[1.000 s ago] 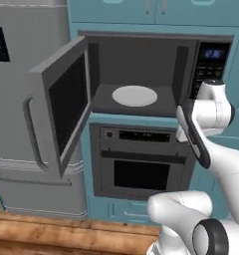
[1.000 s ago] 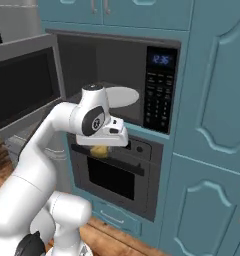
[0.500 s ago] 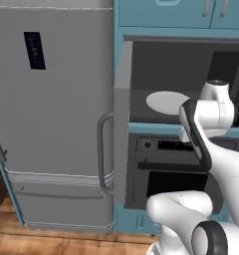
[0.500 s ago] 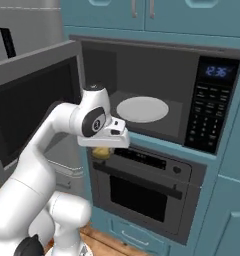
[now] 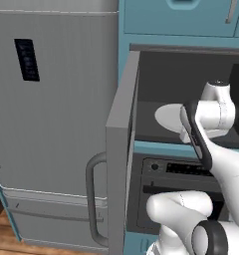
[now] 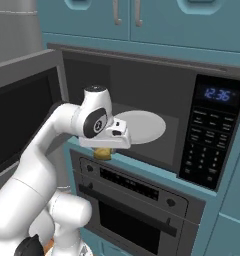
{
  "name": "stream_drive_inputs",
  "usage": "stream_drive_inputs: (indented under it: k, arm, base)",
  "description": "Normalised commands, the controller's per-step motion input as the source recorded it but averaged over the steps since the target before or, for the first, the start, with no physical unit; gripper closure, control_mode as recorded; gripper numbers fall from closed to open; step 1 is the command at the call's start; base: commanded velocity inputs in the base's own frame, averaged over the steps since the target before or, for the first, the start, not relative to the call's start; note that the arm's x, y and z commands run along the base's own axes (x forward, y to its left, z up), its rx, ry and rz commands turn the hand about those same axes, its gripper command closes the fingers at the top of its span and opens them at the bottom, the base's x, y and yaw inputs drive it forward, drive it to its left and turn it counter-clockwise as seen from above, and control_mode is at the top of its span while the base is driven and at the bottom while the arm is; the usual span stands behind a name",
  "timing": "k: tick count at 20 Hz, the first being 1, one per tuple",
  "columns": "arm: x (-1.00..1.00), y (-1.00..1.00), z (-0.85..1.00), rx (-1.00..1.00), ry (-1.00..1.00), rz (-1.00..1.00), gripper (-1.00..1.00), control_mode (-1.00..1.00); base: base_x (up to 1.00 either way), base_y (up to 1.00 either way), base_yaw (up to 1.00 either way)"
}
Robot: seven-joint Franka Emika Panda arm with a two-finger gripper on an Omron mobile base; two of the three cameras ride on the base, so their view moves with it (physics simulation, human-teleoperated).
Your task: Place the sponge inside the microwave to prepare for sanitizing.
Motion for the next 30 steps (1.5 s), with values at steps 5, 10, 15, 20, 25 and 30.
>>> stream_drive_inputs:
  k: [5, 10, 15, 20, 25, 30]
  arm:
    - [0.0, 0.0, 0.0, 0.0, 0.0, 0.0, 1.0, 1.0]
    - [0.0, 0.0, 0.0, 0.0, 0.0, 0.0, 1.0, 1.0]
    - [0.0, 0.0, 0.0, 0.0, 0.0, 0.0, 1.0, -1.0]
    - [-0.21, 0.0, 0.08, 0.0, -0.23, -0.01, 1.0, -1.0]
    - [-0.1, -0.01, 0.36, -0.06, -0.31, -0.09, 1.0, -1.0]
    - [0.06, 0.0, 0.61, -0.04, -0.17, -0.13, 1.0, -1.0]
  base:
    - [0.04, 0.0, 0.01]
    - [0.0, 0.0, 0.0]
    - [0.0, 0.0, 0.0]
    - [0.0, 0.0, 0.0]
    - [0.0, 0.0, 0.0]
    - [0.0, 0.0, 0.0]
